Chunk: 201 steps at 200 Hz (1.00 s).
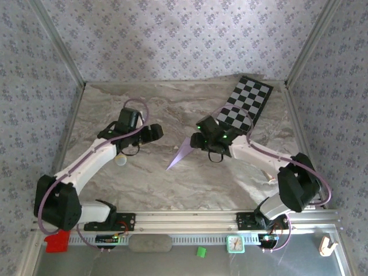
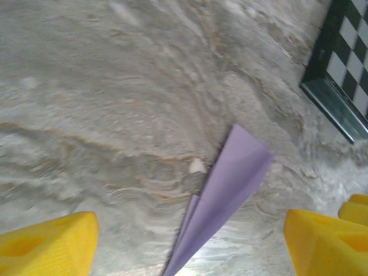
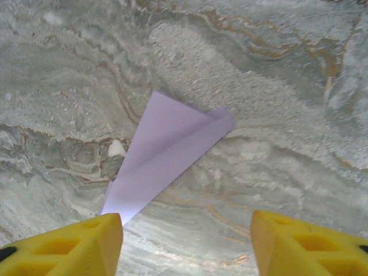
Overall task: Fold a paper plane with a square sheet of paper (pick it up from the middle)
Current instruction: Move a paper plane to the center of the table.
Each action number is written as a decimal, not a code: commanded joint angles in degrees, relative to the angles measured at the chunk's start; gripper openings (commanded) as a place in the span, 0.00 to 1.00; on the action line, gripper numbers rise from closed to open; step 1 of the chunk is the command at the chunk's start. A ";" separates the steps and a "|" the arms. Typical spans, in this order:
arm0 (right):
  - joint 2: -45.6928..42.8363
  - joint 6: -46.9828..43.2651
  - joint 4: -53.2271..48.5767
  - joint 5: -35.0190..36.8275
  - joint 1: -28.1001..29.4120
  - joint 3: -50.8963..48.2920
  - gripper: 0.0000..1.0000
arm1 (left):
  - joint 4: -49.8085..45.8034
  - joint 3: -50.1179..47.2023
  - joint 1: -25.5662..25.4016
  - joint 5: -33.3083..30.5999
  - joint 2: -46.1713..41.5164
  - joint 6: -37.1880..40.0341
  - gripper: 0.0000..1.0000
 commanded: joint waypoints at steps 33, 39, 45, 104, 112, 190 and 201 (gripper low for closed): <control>11.09 12.49 -13.70 9.89 7.21 13.50 0.70 | -7.84 -2.29 7.02 -3.56 -8.05 7.22 1.00; 12.21 13.86 -14.61 10.63 7.82 14.56 0.70 | -8.21 -2.57 7.77 -3.40 -8.64 7.60 1.00; 13.19 15.55 -15.82 11.45 8.20 15.43 0.70 | -8.45 -2.71 8.47 -3.22 -9.24 7.94 1.00; 21.52 22.50 -17.34 9.83 8.41 20.41 0.69 | -7.55 -4.31 10.33 -1.66 -11.74 7.82 1.00; 22.93 22.85 -17.53 8.82 8.24 21.40 0.68 | -7.43 -4.39 10.33 -1.60 -11.64 7.90 1.00; 25.13 26.46 -18.84 7.39 7.98 21.87 0.49 | -7.00 -4.60 10.52 -0.70 -10.83 8.17 1.00; 24.71 26.61 -18.51 7.17 7.92 21.45 0.44 | -6.92 -4.55 10.52 -0.71 -10.68 8.15 1.00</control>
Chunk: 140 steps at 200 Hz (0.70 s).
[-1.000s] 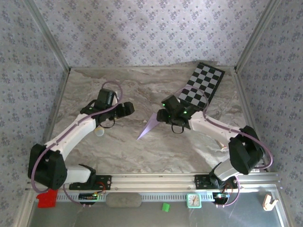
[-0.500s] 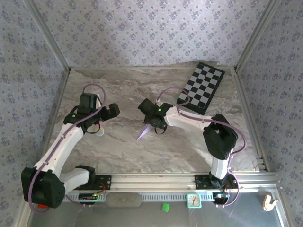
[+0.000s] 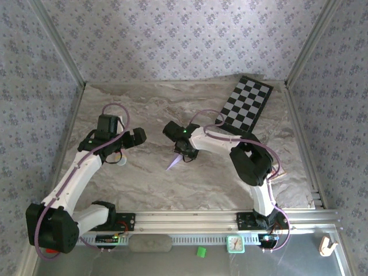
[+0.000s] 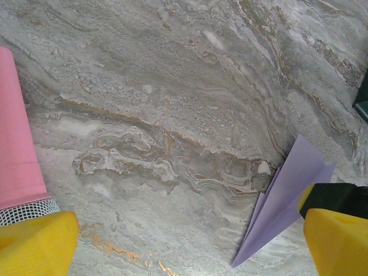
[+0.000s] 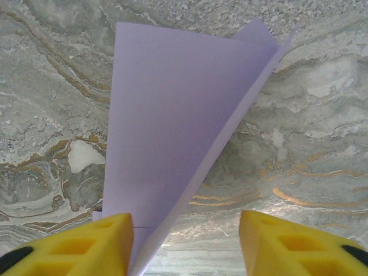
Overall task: Fold a paper plane with a square sheet of paper (pick it up from the middle)
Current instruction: Move a paper plane to the center of the table.
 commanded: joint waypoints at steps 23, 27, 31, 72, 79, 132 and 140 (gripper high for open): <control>-2.40 2.73 -1.22 0.41 -0.47 -1.87 0.35 | -0.27 -0.05 0.55 0.82 0.31 1.09 1.00; -2.33 2.86 -1.09 0.34 -0.55 -1.98 0.33 | -0.23 -0.05 0.55 0.86 0.32 1.09 1.00; -2.41 3.02 -1.02 0.25 -0.49 -2.13 0.31 | -0.25 -0.11 0.55 0.84 0.32 1.09 1.00; -2.66 2.96 0.45 -0.04 -1.03 -2.95 0.15 | -0.08 -0.06 0.55 0.90 0.75 1.00 1.00; -2.75 2.66 0.67 0.18 -1.08 -3.09 0.12 | -0.07 -0.08 0.55 0.96 0.76 1.00 1.00; -6.99 -11.18 7.51 -1.63 -2.12 -2.51 0.03 | 0.81 -0.38 1.14 2.02 0.74 -0.58 1.00; -7.37 -14.61 10.76 -4.25 -2.35 -2.24 0.03 | 1.18 -0.61 1.49 2.35 0.72 -1.03 1.00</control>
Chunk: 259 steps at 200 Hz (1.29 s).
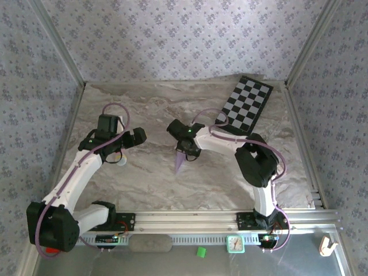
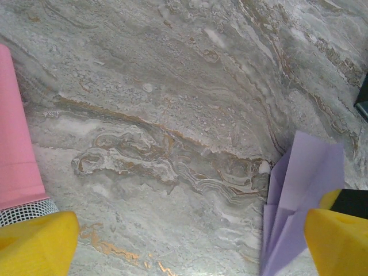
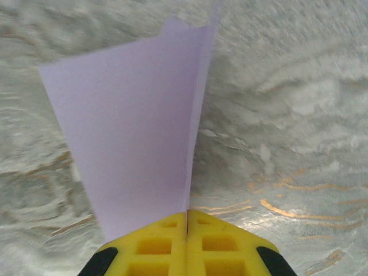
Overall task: Fold a paper plane with a square sheet of paper (pick it up from the middle)
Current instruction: Move a paper plane to the center of the table.
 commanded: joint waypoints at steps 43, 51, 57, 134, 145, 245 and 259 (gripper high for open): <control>-3.59 -24.91 20.43 -20.32 -1.16 1.08 0.05 | 3.29 -2.59 4.11 4.01 -1.22 -3.84 1.00; -3.36 -25.56 22.43 -23.07 -1.29 0.48 0.06 | 3.66 -3.01 4.45 4.62 -1.57 -4.19 1.00; -3.09 -25.91 24.20 -25.19 -1.47 -0.05 0.06 | 4.05 -3.10 4.49 5.02 -1.82 -4.35 1.00; 1.45 -19.38 47.41 -38.10 -3.83 -12.61 0.10 | 11.58 -8.00 4.14 17.62 1.83 -9.31 0.87; 1.99 -18.87 48.94 -38.52 -4.22 -14.61 0.10 | 12.56 -8.94 3.36 18.32 2.55 -10.38 0.84; 3.85 -15.74 52.06 -37.66 -6.23 -22.12 0.19 | 15.72 -11.86 -6.53 16.35 9.01 -13.90 0.71; 3.81 -15.77 51.41 -37.39 -6.32 -22.32 0.18 | 16.04 -11.67 -7.64 16.46 10.53 -13.68 0.68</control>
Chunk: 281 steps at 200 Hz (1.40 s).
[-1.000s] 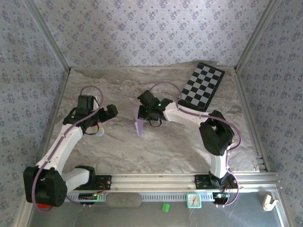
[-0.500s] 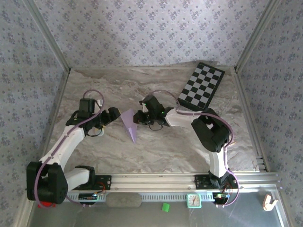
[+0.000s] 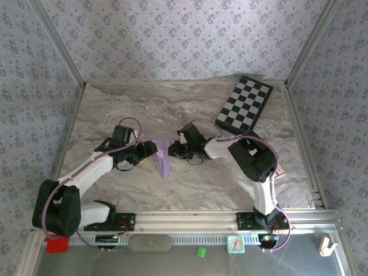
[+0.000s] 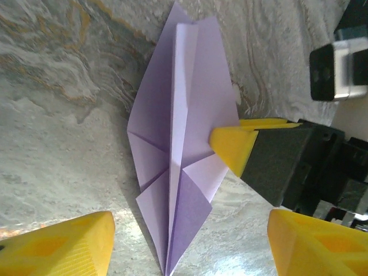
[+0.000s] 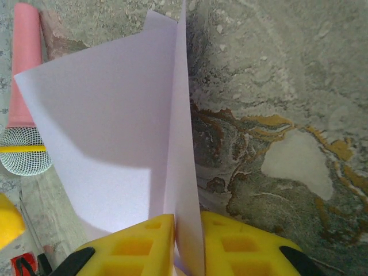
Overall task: Fold a paper plane with a square sheet of paper (pick it up from the middle)
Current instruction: Move a paper plane to the center of the table.
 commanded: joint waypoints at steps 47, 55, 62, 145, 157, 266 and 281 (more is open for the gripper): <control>0.30 0.20 -3.69 2.01 -0.46 -0.84 0.15 | 2.41 2.40 -4.01 0.76 7.08 1.07 0.57; 0.31 0.14 -3.85 2.06 -0.47 -0.75 0.15 | 2.33 2.83 -4.20 0.68 7.88 1.42 0.55; 0.39 0.13 -3.93 2.09 -0.51 -0.76 0.15 | 2.38 3.07 -4.18 0.71 8.54 1.59 0.55; 0.39 0.05 -4.81 1.97 -0.91 -0.31 0.14 | 2.71 5.03 -4.45 3.82 12.21 2.71 0.42; 0.48 0.04 -4.90 1.96 -1.00 -0.18 0.13 | 2.27 5.08 -4.70 3.84 11.68 2.71 0.41; 1.10 0.04 -5.61 1.85 -1.08 0.40 0.13 | -4.11 6.45 -5.68 -1.09 11.80 6.80 0.54; 1.27 0.05 -5.59 1.80 -1.13 0.56 0.13 | -4.29 5.98 -5.95 -2.13 11.23 6.71 0.54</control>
